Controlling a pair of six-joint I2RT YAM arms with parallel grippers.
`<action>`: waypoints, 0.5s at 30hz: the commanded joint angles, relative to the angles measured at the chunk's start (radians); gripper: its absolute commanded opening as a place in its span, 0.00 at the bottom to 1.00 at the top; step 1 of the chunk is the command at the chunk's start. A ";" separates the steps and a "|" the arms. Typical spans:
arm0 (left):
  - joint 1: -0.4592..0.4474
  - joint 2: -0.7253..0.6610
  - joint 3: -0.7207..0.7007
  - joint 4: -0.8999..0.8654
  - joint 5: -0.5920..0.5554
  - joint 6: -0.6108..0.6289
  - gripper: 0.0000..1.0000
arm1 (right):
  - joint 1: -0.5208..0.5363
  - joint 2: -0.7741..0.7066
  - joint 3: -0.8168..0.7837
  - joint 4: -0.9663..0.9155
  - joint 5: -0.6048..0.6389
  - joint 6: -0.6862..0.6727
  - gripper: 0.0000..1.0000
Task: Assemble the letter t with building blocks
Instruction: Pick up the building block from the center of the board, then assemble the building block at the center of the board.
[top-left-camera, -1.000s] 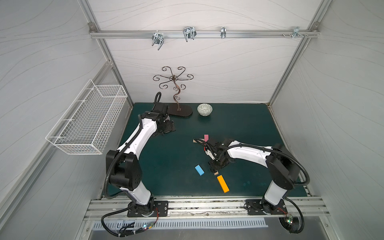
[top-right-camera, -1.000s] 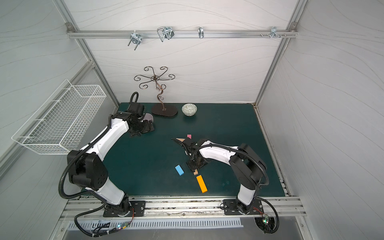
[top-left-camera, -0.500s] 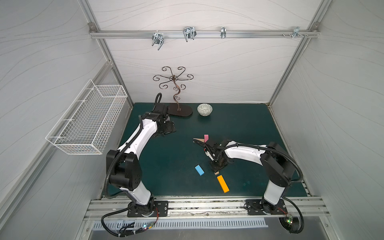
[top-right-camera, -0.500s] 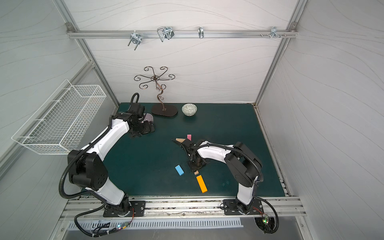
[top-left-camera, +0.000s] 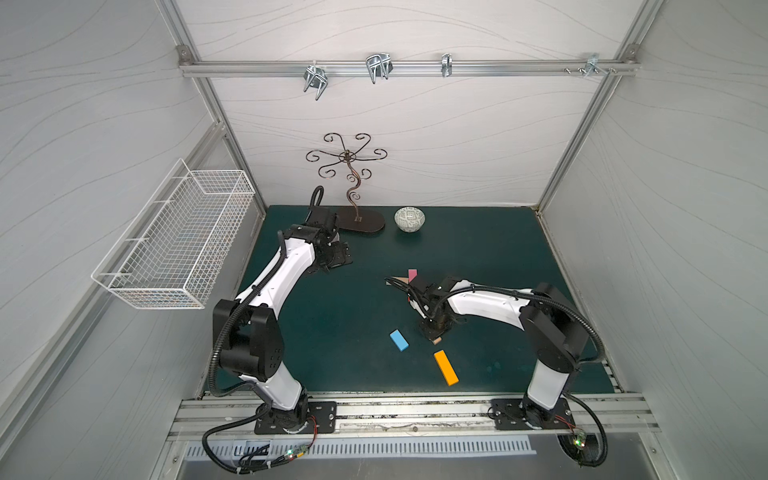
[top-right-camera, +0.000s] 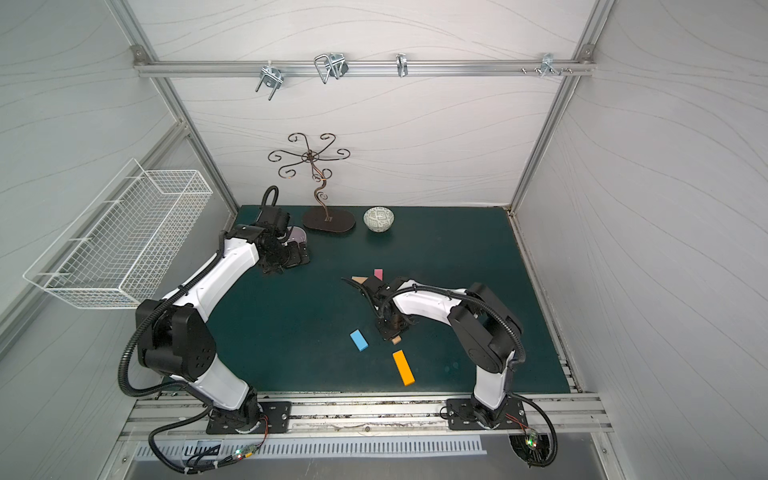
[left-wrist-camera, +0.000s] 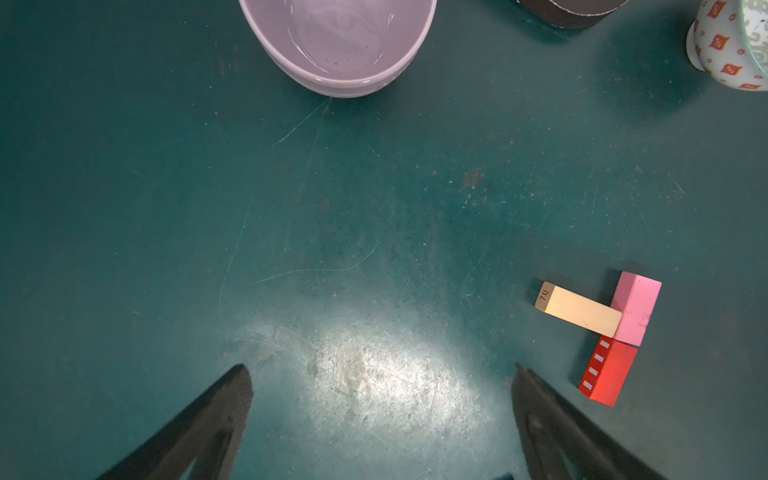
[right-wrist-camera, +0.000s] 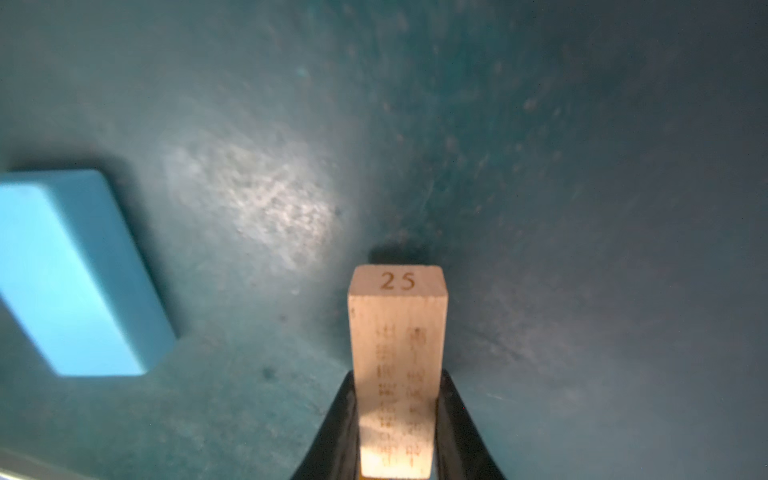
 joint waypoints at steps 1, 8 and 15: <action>0.003 0.019 0.004 0.015 -0.008 0.013 0.99 | -0.079 -0.021 0.084 -0.055 0.013 -0.134 0.12; 0.002 0.029 0.012 0.017 -0.012 0.022 0.99 | -0.228 -0.118 0.172 0.040 0.000 -0.413 0.04; 0.003 0.033 -0.007 0.038 -0.010 0.021 0.99 | -0.314 -0.069 0.241 0.078 -0.165 -0.804 0.00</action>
